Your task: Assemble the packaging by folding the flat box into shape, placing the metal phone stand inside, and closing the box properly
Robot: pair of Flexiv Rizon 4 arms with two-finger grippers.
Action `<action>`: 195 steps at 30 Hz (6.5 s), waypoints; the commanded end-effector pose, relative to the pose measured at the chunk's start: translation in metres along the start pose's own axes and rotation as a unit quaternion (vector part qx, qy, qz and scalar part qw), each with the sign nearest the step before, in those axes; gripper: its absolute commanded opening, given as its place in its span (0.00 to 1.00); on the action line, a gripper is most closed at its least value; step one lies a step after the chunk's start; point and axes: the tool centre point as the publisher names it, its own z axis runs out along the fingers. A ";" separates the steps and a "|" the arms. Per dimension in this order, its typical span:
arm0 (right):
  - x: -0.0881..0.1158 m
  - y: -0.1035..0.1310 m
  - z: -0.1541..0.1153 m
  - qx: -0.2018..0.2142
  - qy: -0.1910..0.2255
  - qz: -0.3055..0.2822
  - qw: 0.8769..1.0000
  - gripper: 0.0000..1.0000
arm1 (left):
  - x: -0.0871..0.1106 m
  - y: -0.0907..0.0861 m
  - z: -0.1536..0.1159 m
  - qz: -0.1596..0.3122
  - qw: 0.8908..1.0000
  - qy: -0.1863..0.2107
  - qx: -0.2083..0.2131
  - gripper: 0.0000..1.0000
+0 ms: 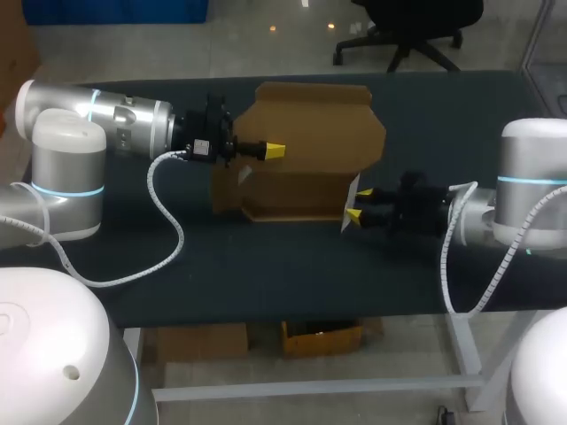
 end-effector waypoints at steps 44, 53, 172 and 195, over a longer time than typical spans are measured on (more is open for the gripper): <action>-0.006 0.003 0.010 0.003 -0.121 0.022 0.992 0.44 | 0.000 0.002 0.001 0.001 1.000 -0.001 0.001 0.00; -0.003 0.005 0.014 0.008 -0.165 0.025 0.986 0.45 | 0.000 0.002 0.001 0.001 1.000 -0.001 0.001 0.00; -0.022 0.009 0.022 -0.046 -0.435 0.182 0.881 0.36 | 0.000 0.002 0.001 0.001 1.000 -0.001 0.001 0.00; -0.024 0.003 0.021 -0.039 -0.461 0.211 0.861 0.19 | 0.000 0.002 0.001 0.001 1.000 -0.001 0.001 0.00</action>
